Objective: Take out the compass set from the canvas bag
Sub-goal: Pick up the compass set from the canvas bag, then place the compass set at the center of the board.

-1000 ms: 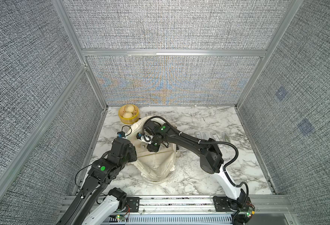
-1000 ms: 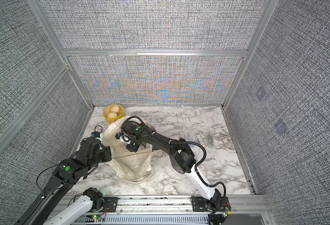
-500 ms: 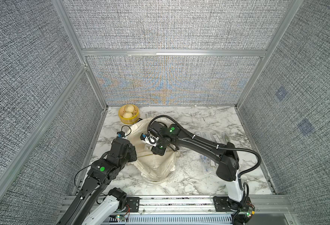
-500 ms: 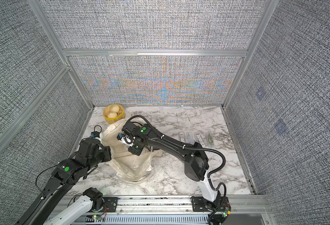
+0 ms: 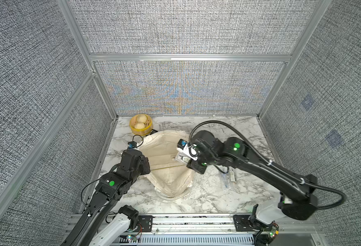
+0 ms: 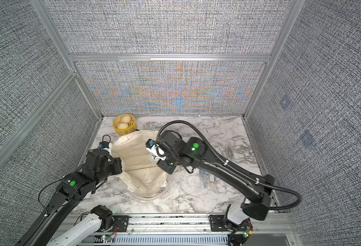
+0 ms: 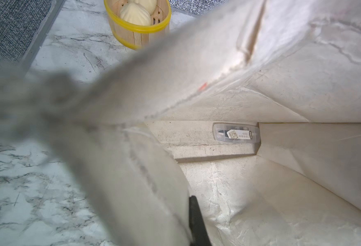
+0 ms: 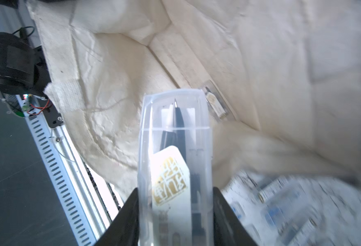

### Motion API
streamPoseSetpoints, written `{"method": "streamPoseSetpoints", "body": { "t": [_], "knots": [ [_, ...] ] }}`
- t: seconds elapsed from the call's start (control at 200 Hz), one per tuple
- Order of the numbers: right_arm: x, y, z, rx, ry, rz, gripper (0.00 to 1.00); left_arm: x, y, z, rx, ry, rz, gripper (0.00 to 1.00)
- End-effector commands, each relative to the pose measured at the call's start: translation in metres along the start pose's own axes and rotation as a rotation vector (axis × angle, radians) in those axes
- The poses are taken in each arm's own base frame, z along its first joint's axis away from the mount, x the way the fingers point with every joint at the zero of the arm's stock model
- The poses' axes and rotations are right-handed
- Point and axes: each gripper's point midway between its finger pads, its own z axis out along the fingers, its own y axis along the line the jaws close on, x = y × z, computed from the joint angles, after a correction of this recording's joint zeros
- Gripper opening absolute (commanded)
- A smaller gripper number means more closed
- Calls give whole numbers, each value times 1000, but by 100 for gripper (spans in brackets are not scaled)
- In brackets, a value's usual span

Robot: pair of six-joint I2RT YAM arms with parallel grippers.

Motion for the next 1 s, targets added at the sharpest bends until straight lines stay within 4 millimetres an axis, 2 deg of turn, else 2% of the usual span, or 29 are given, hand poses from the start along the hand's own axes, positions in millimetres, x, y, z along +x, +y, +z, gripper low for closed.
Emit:
{"method": "streamPoseSetpoints", "body": {
  "t": [0.0, 0.08, 0.165, 0.205, 0.27, 0.305, 0.355, 0.445, 0.47, 0.56, 0.685, 0.855, 0.995],
  "knots": [
    [29, -31, -29, 146, -16, 141, 45, -17, -8, -4, 32, -61, 22, 0],
    [54, -51, -42, 208, -6, 246, 45, -18, -9, -3, 30, -58, 38, 0],
    [86, -78, -44, 290, 12, 392, 45, -18, -10, -2, 30, -53, 50, 0],
    [105, -95, -42, 335, 30, 493, 45, -19, -10, -2, 32, -55, 57, 0],
    [156, -130, -39, 473, 110, 723, 45, -20, -11, -2, 37, -60, 64, 0],
    [176, -138, -32, 479, 133, 805, 45, -20, -12, -2, 41, -64, 68, 0],
    [193, -144, -21, 473, 120, 894, 45, -19, -12, -2, 42, -65, 73, 0],
    [217, -145, 2, 448, 97, 1035, 45, -19, -11, -2, 40, -69, 81, 0],
    [232, -142, 12, 447, 126, 1074, 45, -18, -11, -2, 40, -67, 82, 0],
    [260, -139, 36, 416, 167, 1192, 45, -16, -11, -1, 46, -68, 86, 0],
    [294, -135, 59, 393, 202, 1316, 45, -16, -11, -4, 51, -73, 90, 0],
    [328, -133, 81, 341, 220, 1468, 45, -16, -11, -5, 58, -77, 89, 0],
    [342, -136, 84, 333, 259, 1510, 45, -16, -11, -6, 60, -78, 90, 0]
  ]
}}
